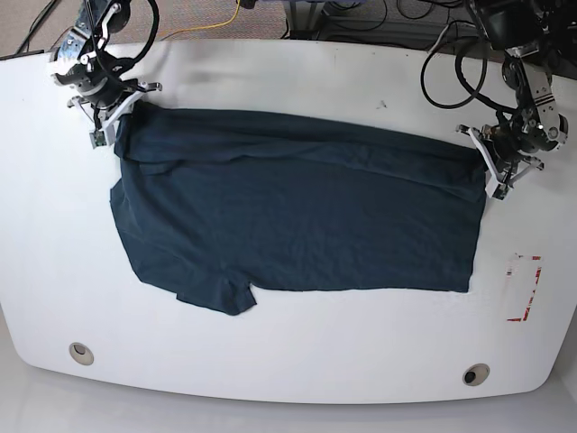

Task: Layout the t-shirt on the table in an organized manner, then fold the t-shirt properly
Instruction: 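Lower the held edge onto the table with both grippers, then release the shirt and raise both grippers away from it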

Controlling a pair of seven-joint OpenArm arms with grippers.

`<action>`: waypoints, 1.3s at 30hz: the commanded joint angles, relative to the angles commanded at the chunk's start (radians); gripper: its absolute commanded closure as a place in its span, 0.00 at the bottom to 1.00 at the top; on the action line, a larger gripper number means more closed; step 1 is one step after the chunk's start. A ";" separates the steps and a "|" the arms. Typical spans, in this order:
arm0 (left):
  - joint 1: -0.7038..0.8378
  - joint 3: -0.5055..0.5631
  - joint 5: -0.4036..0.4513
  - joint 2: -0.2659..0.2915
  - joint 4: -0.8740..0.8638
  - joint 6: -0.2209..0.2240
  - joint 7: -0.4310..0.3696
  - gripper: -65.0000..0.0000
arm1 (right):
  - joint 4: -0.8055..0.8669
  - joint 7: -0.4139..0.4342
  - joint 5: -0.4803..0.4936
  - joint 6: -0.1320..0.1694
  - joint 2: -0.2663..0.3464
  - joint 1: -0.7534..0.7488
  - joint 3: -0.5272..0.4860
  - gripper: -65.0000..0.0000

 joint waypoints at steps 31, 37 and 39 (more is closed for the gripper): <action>0.256 -0.150 -0.002 -0.043 0.265 0.000 0.129 0.60 | 0.186 -0.061 -0.002 0.000 -0.005 -0.169 0.003 0.08; 0.229 -0.146 -0.002 -0.044 0.328 0.000 0.149 0.44 | 0.222 -0.061 0.000 0.000 0.000 -0.161 0.005 0.00; 0.190 -0.149 -0.005 -0.046 0.338 0.000 0.209 0.45 | 0.222 -0.061 -0.002 0.000 0.002 -0.146 0.008 0.00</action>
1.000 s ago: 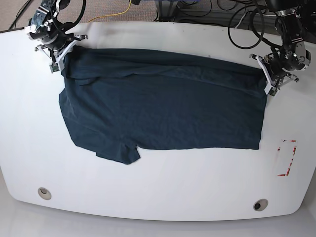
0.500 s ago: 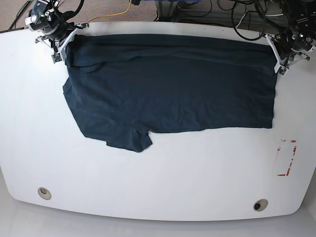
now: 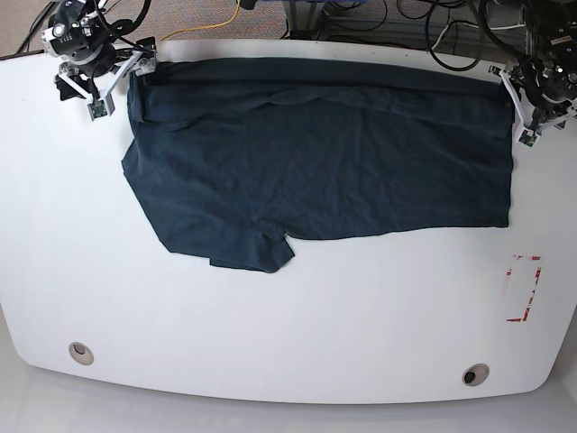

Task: Layout the t-shirt on the table in an organized manner, then fold the t-shirt properly
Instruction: 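Release the shirt and raise both grippers away from it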

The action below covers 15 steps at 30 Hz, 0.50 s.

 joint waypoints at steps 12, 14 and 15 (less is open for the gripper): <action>-0.138 -0.003 0.000 -0.035 0.084 0.000 0.155 0.44 | 0.000 -0.074 0.002 0.000 0.044 0.034 0.064 0.00; -0.153 -0.003 0.002 -0.035 0.084 0.000 0.155 0.44 | 0.000 -0.077 0.002 0.000 0.043 0.028 0.066 0.00; -0.163 -0.003 0.005 -0.037 0.084 0.000 0.155 0.44 | 0.000 -0.084 0.000 0.000 0.043 0.028 0.066 0.00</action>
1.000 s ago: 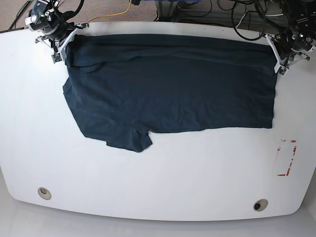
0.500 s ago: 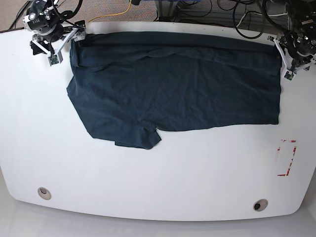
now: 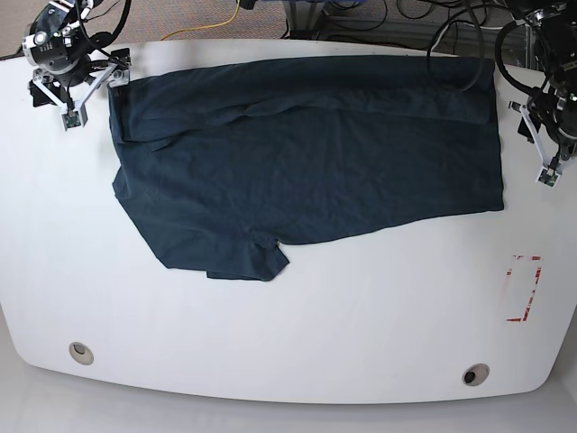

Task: Layout the t-shirt on the table in an organized manner, then fold the t-shirt properly
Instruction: 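Release the shirt and raise both grippers away from it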

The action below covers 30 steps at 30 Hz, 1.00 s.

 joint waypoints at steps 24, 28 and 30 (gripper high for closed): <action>0.011 0.140 0.002 0.169 0.000 0.000 -0.012 0.45 | -0.006 -0.046 -0.006 0.000 -0.002 0.311 0.038 0.00; 0.028 0.101 0.021 0.181 -0.005 0.000 -0.086 0.45 | -0.055 -0.043 -0.009 0.000 -0.023 0.410 -0.014 0.00; 0.017 0.092 0.037 0.181 -0.005 0.000 -0.106 0.45 | -0.086 -0.041 -0.012 0.000 -0.026 0.454 -0.029 0.00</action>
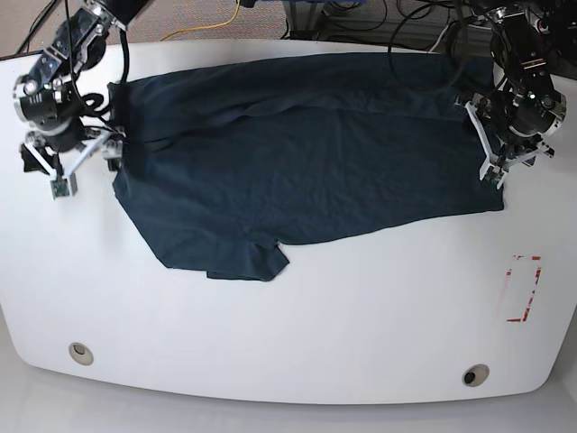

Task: Layout the t-shirt on the table in an organized manner, then fold the t-shirt properly
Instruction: 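Release the shirt and raise both grippers away from it, then move both grippers to the shirt's hem corners and grasp them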

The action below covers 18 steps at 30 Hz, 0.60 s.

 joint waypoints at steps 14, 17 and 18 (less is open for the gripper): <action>-0.284 -0.104 0.015 -0.074 -0.334 0.000 -0.092 0.45 | -0.549 0.269 -0.227 0.000 0.003 0.362 -0.114 0.00; -0.328 -0.123 0.015 -0.095 -0.391 0.000 -0.097 0.45 | -0.692 0.354 -0.269 0.000 0.006 0.423 -0.114 0.00; -0.336 -0.126 0.015 -0.100 -0.397 0.000 -0.098 0.45 | -0.746 0.393 -0.285 0.000 0.014 0.448 -0.114 0.00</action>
